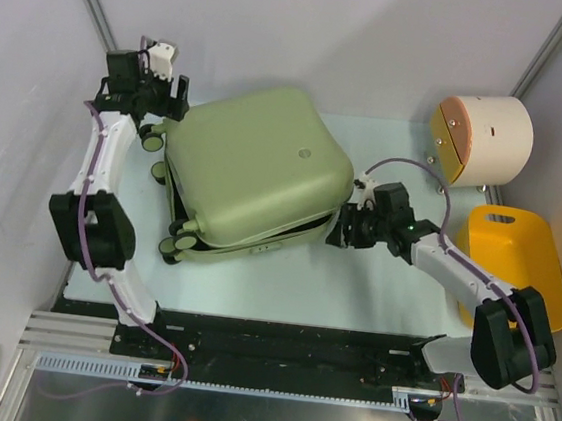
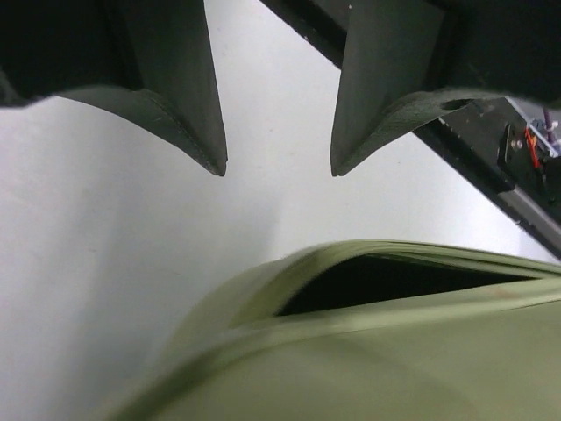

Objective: Open, take out, and arrange the luggage

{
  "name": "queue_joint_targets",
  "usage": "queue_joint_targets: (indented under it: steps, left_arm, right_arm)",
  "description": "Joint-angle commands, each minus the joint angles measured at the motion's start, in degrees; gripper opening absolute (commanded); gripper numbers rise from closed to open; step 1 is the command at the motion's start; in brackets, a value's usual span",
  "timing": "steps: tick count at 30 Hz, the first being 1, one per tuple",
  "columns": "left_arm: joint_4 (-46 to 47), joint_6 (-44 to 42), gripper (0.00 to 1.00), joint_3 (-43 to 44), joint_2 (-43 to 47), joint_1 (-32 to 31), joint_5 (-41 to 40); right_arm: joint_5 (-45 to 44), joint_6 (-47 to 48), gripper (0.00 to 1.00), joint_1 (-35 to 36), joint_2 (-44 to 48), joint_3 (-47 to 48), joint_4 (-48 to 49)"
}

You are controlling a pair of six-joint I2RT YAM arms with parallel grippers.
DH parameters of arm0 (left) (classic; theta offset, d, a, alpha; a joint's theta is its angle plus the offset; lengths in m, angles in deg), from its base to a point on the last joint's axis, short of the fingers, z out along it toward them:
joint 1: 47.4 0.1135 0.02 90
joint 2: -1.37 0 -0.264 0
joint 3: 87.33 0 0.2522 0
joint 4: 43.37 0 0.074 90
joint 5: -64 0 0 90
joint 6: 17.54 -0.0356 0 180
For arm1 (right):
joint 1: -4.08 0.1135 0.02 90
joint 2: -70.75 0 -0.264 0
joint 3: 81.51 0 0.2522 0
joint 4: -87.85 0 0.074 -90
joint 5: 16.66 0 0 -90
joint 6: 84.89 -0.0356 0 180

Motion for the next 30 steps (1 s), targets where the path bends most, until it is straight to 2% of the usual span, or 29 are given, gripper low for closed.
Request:
queue_joint_targets:
  steps: [1, 6, 9, 13, 18, 21, 25, 30]
  left_arm:
    - [0.4, 0.2, 0.85, 7.2, -7.1, 3.1, 0.4]
    - [0.4, 0.3, 0.84, 5.1, -9.8, 6.4, 0.8]
    - [0.5, -0.5, 0.81, -0.2, -8.5, 7.8, 1.3]
    - [0.4, -2.0, 0.76, -13.0, -2.3, 8.2, 3.6]
    - [-0.5, -1.4, 0.73, -28.2, 8.1, 8.2, 5.0]
    - [-1.3, 0.5, 0.72, -33.8, 14.1, 8.2, 6.1]
    - [-1.9, 2.9, 0.73, -36.4, 22.4, 8.2, 9.6]
    - [-3.1, 6.5, 0.75, -36.3, 28.0, 7.5, 11.0]
  right_arm:
    - [2.7, -2.7, 0.56, 3.3, -1.8, -2.1, 10.9]
    - [-0.5, -5.0, 0.55, 5.0, -8.8, -2.5, 26.3]
    - [-3.8, -5.1, 0.53, 4.8, -13.6, -0.3, 32.6]
    - [-6.2, -2.3, 0.5, 3.4, -21.6, 7.0, 38.7]
    - [-5.1, 2.0, 0.5, 1.1, -32.0, 22.7, 41.9]
    - [-4.5, 4.3, 0.51, 0.6, -37.9, 31.5, 41.6]
    - [-3.6, 5.7, 0.54, -0.3, -44.1, 40.8, 40.0]
    - [-1.0, 6.1, 0.54, -0.7, -50.7, 51.2, 39.6]
